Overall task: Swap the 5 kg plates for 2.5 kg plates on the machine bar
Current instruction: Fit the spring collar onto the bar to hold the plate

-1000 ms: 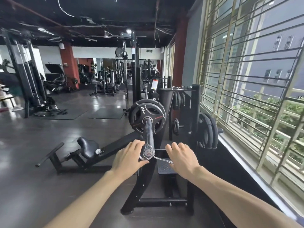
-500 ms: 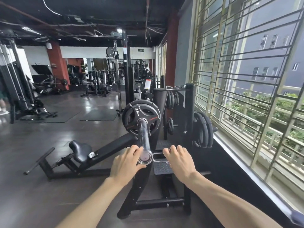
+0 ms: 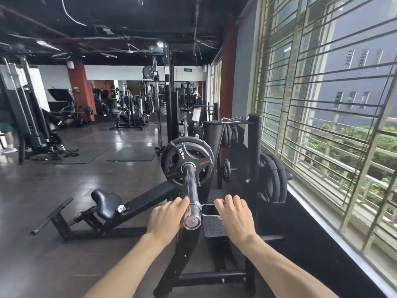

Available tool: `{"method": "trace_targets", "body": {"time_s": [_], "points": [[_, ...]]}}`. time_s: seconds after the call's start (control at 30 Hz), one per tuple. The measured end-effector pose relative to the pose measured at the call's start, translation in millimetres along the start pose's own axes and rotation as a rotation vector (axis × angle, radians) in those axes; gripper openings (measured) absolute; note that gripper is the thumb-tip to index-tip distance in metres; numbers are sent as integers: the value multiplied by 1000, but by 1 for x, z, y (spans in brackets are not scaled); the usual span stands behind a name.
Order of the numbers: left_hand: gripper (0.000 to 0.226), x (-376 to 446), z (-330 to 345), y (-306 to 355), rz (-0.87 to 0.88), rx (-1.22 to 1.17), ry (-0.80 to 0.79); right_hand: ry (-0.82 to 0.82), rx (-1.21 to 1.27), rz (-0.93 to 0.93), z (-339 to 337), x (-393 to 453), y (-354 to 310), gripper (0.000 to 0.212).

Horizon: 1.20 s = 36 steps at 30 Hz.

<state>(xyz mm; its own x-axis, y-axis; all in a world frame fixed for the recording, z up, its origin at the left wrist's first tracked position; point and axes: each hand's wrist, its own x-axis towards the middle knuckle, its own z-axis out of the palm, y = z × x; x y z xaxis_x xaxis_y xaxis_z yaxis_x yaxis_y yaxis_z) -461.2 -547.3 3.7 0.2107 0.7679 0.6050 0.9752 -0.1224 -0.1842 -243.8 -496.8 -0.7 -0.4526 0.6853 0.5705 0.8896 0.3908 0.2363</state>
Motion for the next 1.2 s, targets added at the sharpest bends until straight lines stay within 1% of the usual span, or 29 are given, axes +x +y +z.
{"method": "trace_targets", "body": {"time_s": [0.1, 0.17, 0.2, 0.23, 0.27, 0.3, 0.33, 0.37, 0.4, 0.43, 0.47, 0.5, 0.53, 0.57, 0.6, 0.63, 0.67, 0.7, 0.73, 0.77, 0.9, 0.93, 1.0, 1.07, 1.1, 1.2], "points": [[47, 2, 3, -7, 16, -38, -43, -19, -28, -4, 8, 4, 1, 62], [36, 4, -1, -5, -37, -98, -94, -22, -55, -14, 10, 5, 2, 68], [33, 4, 1, -4, -68, -148, -160, -11, -56, -28, 10, 4, 3, 70], [38, 3, 0, -5, -102, -236, -214, 1, -43, -45, 9, 3, 5, 72], [46, 2, 1, -7, -157, -352, -307, 14, -27, -69, 8, 2, 7, 73], [51, 0, -1, -7, -225, -526, -372, 21, -2, -88, 7, 2, 10, 76], [49, 1, -5, -6, -342, -736, -399, 32, 51, -89, 6, 1, 13, 80], [40, 4, -13, -4, -506, -926, -383, 20, 140, -54, 1, -1, 14, 84], [28, 6, -19, -1, -700, -1059, -368, -3, 272, 34, -3, -3, 15, 85], [22, 9, -26, 2, -852, -1134, -369, -33, 437, 180, -8, -5, 15, 84], [30, 11, -32, 5, -955, -1183, -408, -70, 628, 380, -9, -6, 16, 84], [44, 13, -36, 9, -1018, -1212, -466, -106, 839, 607, -13, -5, 16, 87], [56, 14, -37, 12, -1043, -1227, -538, -170, 1046, 841, -16, -4, 17, 93], [65, 15, -40, 15, -1058, -1244, -598, -285, 1210, 1050, -18, -4, 17, 97], [71, 15, -39, 18, -1066, -1270, -659, -427, 1379, 1208, -21, -4, 18, 101], [75, 16, -38, 21, -1067, -1310, -705, -559, 1549, 1311, -24, -5, 18, 106], [76, 18, -38, 22, -1068, -1342, -748, -652, 1711, 1369, -26, -4, 16, 116], [75, 19, -38, 25, -1070, -1370, -772, -696, 1832, 1395, -30, -3, 13, 124], [74, 19, -36, 26, -1077, -1394, -781, -708, 1896, 1396, -32, -2, 10, 128], [74, 20, -34, 26, -1086, -1425, -775, -699, 1922, 1405, -36, -1, 7, 127], [70, 20, -26, 21, -1149, -1569, -754, -573, 1998, 1513, -24, 5, 5, 121], [68, 21, -24, 20, -1165, -1602, -740, -566, 2029, 1506, -21, 7, 7, 115], [61, 23, -21, 23, -1177, -1654, -711, -561, 2044, 1493, -22, 11, 7, 86], [51, 23, -18, 25, -1185, -1688, -660, -538, 2036, 1532, -18, 13, 5, 57], [47, 23, -16, 25, -1200, -1718, -636, -500, 2029, 1555, -14, 13, 4, 54], [43, 27, -11, 27, -1227, -1879, -534, -367, 1940, 1549, 0, 16, -1, 58]]}}
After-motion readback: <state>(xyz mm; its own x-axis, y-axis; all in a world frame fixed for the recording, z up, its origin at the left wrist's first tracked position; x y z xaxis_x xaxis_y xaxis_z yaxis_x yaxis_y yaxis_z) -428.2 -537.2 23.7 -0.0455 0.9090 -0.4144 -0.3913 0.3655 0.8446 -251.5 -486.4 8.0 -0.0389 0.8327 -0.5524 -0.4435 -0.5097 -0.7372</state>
